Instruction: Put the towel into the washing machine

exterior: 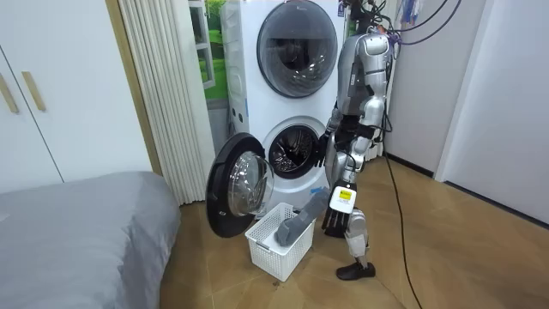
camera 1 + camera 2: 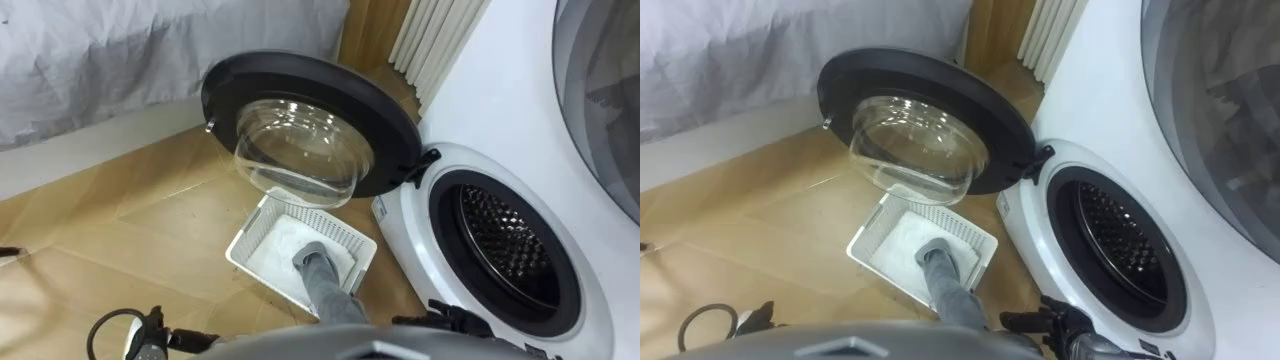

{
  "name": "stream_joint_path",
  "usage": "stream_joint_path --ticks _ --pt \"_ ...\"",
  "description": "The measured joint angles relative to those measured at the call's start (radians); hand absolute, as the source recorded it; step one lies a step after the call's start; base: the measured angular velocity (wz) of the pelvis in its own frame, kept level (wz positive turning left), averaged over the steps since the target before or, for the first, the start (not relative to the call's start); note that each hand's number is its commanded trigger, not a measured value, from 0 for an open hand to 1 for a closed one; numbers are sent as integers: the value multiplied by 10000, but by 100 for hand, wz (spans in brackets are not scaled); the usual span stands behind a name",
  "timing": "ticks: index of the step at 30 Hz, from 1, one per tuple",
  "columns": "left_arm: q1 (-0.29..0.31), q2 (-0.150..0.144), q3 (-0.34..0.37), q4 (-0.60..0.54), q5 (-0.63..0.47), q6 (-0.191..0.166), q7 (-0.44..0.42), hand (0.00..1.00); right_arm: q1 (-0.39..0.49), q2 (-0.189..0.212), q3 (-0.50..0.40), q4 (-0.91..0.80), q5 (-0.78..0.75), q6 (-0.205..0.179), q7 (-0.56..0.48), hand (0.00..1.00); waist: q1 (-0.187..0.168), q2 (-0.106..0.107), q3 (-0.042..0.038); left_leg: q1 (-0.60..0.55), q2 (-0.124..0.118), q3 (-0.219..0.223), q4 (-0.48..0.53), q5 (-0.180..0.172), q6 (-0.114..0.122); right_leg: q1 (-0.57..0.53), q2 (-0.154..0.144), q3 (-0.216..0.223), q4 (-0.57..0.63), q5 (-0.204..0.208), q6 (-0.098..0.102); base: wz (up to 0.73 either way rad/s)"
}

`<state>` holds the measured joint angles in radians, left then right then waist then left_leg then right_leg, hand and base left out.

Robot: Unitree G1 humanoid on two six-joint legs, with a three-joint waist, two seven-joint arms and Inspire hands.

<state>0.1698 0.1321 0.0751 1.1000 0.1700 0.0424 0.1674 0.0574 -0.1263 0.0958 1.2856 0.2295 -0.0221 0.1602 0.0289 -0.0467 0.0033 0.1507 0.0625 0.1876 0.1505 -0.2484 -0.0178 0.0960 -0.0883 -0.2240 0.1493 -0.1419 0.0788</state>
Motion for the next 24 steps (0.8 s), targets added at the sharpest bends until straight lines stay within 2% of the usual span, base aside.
stream_joint_path --ticks 9,12,16,20,21,23,24 --pt "-35 10 -28 -17 7 -117 -56 0 7 1 2 -29 1 -21 73 0 4 7 -12 -61 0 4 19 0 0 -68 0 22 8 0 0 0" --pt "-51 22 -157 -29 30 -314 -194 0 -53 1 7 -65 3 -123 42 0 1 77 -41 -307 7 0 81 0 0 -290 0 20 23 13 -20 0" --pt "-333 -29 -222 43 694 -500 -286 0 -290 -53 17 125 -44 -138 28 0 -5 212 -71 -759 20 -9 220 2 2 -711 -7 41 86 40 -51 0" --pt "-852 -42 -455 246 1101 -620 -200 0 -679 -46 157 406 -43 -214 -5 0 -30 266 -14 -1456 35 -19 557 6 5 -1374 -57 58 311 46 -63 0" --pt "-966 -44 -472 255 1191 -636 -193 0 -794 -45 201 470 -40 -214 -21 0 -36 268 18 -1612 40 -34 622 8 7 -1560 -69 66 427 46 -64 0" --pt "-1607 -48 -483 590 1678 -784 -185 0 -1244 -25 294 577 -252 -213 -85 0 -28 219 162 -2211 38 -93 893 14 17 -2250 -129 103 774 43 -73 0" --pt "-1781 -67 -491 704 1805 -826 -188 0 -1366 -7 297 601 -431 -220 -107 0 -25 199 177 -2402 37 -99 943 16 20 -2464 -137 135 856 45 -76 -7"
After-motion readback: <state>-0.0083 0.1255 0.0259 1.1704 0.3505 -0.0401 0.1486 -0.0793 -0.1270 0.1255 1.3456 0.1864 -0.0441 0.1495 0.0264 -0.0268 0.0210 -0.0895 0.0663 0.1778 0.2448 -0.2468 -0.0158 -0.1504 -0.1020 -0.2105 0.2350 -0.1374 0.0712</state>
